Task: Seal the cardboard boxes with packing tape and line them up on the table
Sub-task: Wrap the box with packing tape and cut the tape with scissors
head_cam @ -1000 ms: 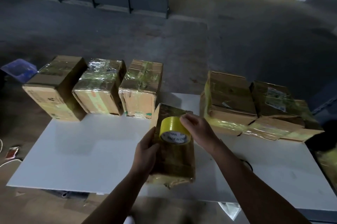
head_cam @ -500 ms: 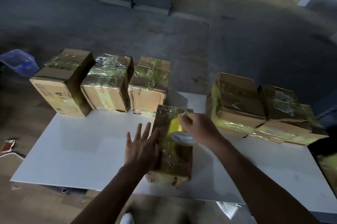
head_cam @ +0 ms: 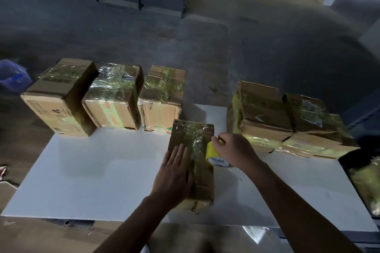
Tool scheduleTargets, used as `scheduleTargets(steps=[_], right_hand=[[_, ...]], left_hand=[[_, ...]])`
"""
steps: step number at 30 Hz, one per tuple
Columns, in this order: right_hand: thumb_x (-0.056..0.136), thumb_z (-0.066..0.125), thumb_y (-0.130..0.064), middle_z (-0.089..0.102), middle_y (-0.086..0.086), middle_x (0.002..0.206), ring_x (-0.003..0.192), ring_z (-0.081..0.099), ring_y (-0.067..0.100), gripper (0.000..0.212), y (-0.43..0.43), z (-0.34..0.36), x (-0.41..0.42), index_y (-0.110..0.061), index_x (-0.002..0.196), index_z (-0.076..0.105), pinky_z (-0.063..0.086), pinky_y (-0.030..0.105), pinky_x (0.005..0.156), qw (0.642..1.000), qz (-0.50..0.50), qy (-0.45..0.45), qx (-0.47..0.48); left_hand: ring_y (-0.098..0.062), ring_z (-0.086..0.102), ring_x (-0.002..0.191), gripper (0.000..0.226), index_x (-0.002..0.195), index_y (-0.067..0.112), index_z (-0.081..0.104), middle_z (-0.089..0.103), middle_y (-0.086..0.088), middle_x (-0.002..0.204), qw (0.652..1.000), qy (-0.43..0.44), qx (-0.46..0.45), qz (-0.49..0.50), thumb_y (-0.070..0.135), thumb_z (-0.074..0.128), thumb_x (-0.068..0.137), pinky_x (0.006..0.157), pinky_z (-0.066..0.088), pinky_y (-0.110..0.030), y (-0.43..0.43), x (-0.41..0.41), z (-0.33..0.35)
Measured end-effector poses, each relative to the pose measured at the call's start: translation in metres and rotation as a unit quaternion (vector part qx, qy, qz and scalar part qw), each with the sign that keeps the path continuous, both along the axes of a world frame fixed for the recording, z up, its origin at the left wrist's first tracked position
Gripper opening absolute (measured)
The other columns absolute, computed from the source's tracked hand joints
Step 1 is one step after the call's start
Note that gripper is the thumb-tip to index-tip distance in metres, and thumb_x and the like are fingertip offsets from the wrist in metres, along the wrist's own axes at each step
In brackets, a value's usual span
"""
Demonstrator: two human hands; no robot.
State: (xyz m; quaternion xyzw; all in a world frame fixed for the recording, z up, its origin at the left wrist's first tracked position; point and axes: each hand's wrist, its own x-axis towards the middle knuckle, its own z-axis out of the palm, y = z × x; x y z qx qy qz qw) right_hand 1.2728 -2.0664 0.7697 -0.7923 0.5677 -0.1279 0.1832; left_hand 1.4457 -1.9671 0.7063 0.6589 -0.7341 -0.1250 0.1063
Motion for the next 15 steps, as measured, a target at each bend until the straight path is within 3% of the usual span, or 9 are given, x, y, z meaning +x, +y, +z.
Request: scheduleTargets(steps=[4,8,15], right_hand=[[0.094,0.053,-0.035,0.046,0.009,0.054,0.051,0.046,0.022,0.041,-0.003,-0.001,-0.008,-0.006,0.064,0.052,0.029,0.028,0.049,0.998,0.037,-0.054,0.009],[0.092,0.055,-0.045,0.048,0.005,0.058,0.053,0.047,0.013,0.044,-0.003,-0.002,-0.018,-0.007,0.07,0.057,0.034,0.026,0.05,0.993,0.036,-0.094,0.056],[0.09,0.06,-0.038,0.034,0.003,0.048,0.049,0.035,0.019,0.049,0.0,-0.003,-0.013,-0.01,0.054,0.041,0.028,0.029,0.051,0.999,0.025,-0.001,-0.029]], left_hand=[[-0.026,0.024,0.145,0.066,0.147,0.007,0.034,0.032,-0.012,0.153,1.0,-0.007,-0.001,0.005,0.045,0.023,0.094,0.118,0.015,-0.042,-0.001,0.003,-0.005],[-0.031,0.043,0.135,0.062,0.135,0.002,0.052,0.051,-0.017,0.14,0.998,-0.053,0.027,-0.008,0.041,0.032,0.092,0.112,0.031,-0.047,-0.004,0.001,-0.008],[-0.028,0.019,0.146,0.076,0.149,0.005,0.03,0.028,-0.015,0.155,0.996,-0.083,0.039,-0.023,0.048,0.007,0.09,0.12,0.011,-0.043,-0.007,0.0,-0.006]])
